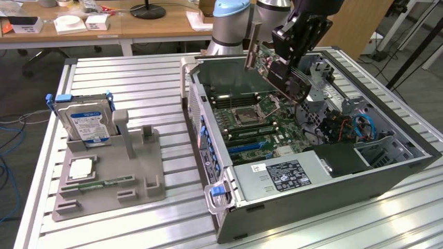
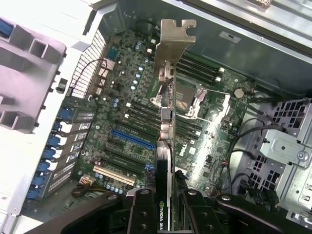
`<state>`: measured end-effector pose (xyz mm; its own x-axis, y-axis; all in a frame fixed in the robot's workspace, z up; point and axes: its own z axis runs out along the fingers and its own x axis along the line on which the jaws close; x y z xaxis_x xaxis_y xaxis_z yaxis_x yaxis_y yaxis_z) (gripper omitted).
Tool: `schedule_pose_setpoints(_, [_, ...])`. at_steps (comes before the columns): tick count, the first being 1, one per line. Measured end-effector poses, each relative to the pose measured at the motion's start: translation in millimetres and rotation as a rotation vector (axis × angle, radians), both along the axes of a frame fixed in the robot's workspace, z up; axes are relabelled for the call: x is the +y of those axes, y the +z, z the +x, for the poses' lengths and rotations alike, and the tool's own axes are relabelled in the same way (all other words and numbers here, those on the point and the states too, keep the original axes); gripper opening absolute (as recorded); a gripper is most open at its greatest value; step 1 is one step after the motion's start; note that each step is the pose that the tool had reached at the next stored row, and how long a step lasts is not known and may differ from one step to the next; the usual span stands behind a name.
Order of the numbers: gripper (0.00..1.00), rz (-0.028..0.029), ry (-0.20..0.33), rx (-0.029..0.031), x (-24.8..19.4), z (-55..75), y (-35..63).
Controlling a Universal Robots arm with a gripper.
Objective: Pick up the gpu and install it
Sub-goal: 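Insert the gpu into the slot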
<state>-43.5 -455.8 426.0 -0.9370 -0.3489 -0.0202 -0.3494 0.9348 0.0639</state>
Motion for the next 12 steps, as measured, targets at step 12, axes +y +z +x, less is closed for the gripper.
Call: schedule_pose_setpoints(12, [0.26,0.0,0.003,-0.0001,0.0,0.0,0.0])
